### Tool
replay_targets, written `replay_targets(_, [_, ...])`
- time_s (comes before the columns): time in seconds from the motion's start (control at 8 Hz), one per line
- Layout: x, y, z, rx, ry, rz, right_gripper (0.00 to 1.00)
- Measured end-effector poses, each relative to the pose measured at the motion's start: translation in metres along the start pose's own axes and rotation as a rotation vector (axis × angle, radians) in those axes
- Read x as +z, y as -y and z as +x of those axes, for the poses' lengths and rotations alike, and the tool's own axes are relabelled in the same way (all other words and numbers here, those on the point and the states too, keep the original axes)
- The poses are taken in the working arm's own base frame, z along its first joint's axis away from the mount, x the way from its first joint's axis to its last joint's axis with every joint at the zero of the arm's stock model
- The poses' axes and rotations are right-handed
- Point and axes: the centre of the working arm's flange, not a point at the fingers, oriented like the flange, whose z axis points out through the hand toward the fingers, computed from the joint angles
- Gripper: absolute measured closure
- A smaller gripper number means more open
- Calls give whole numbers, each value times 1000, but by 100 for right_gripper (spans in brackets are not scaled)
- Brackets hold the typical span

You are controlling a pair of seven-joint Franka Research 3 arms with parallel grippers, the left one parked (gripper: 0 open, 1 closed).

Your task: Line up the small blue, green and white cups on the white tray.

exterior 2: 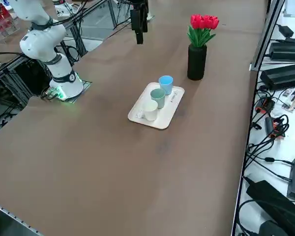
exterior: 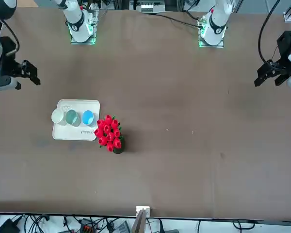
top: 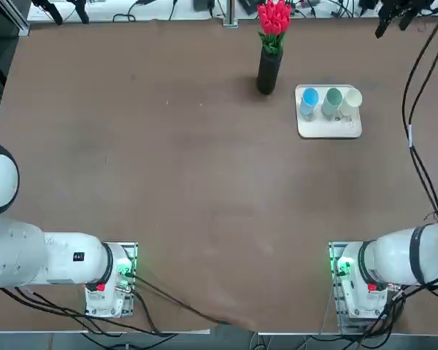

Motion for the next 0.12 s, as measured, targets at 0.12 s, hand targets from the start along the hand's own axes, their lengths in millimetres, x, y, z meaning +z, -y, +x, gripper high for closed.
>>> replay_targets(0.12, [-2,-6,-3,13,-4,3,0])
